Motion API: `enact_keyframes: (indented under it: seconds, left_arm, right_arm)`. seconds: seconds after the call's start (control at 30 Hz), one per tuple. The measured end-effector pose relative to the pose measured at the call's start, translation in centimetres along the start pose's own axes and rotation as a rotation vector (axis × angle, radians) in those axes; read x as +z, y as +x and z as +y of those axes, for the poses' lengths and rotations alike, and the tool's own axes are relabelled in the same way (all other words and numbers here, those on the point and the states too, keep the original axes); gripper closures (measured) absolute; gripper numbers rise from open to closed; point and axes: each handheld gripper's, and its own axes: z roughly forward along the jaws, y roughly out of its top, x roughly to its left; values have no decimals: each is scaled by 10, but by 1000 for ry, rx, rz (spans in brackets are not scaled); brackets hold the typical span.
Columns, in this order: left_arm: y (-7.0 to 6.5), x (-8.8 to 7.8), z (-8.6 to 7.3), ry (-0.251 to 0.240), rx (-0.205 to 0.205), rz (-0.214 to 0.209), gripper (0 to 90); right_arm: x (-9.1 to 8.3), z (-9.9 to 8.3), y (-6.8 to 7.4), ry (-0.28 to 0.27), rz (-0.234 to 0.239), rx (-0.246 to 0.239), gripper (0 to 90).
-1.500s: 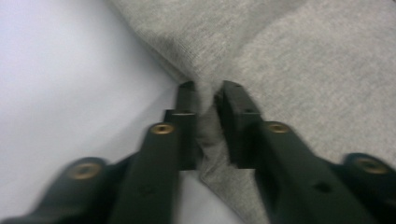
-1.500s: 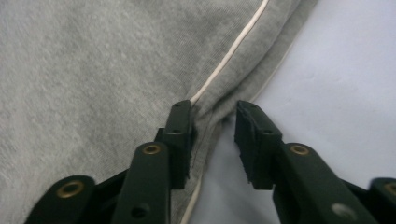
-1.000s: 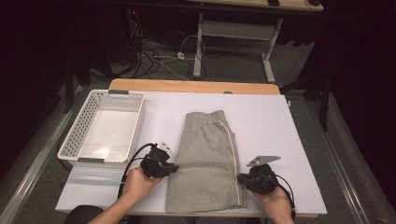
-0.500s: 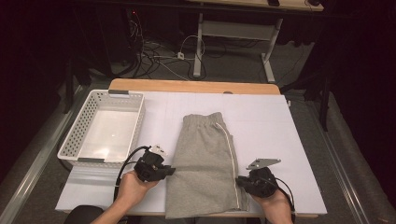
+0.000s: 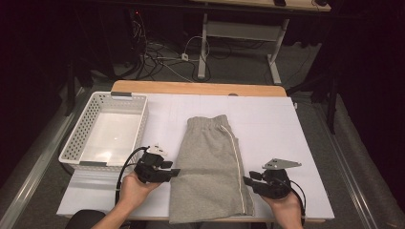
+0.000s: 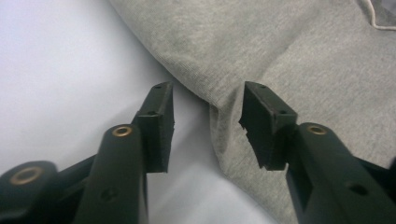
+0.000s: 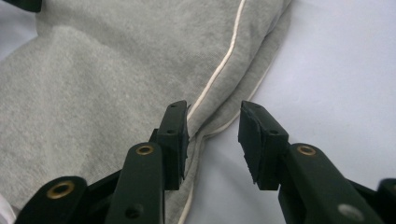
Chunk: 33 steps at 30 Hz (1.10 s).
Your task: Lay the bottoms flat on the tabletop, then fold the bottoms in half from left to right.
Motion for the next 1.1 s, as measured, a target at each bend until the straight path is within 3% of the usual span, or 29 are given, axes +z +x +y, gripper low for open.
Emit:
enact_keyframes:
  seconds: [0.27, 0.37, 0.5, 0.87, 1.1]
  left_arm:
    - [3, -4, 0, -33, -10, 0, 524]
    - [5, -3, 0, -40, -24, -16, 524]
    - [4, -4, 0, -41, -13, -22, 523]
    - [6, -4, 1, -53, -15, -14, 523]
    - [0, -8, 3, -76, 20, 21, 523]
  right_arm:
    - [-6, -1, -5, -47, -17, 0, 617]
    - [-8, -2, -9, -50, -26, 8, 611]
    - [-9, -4, -12, -59, -44, 17, 571]
    - [-10, -6, -15, -70, -56, 22, 563]
    - [-11, -6, -12, -85, -53, -2, 589]
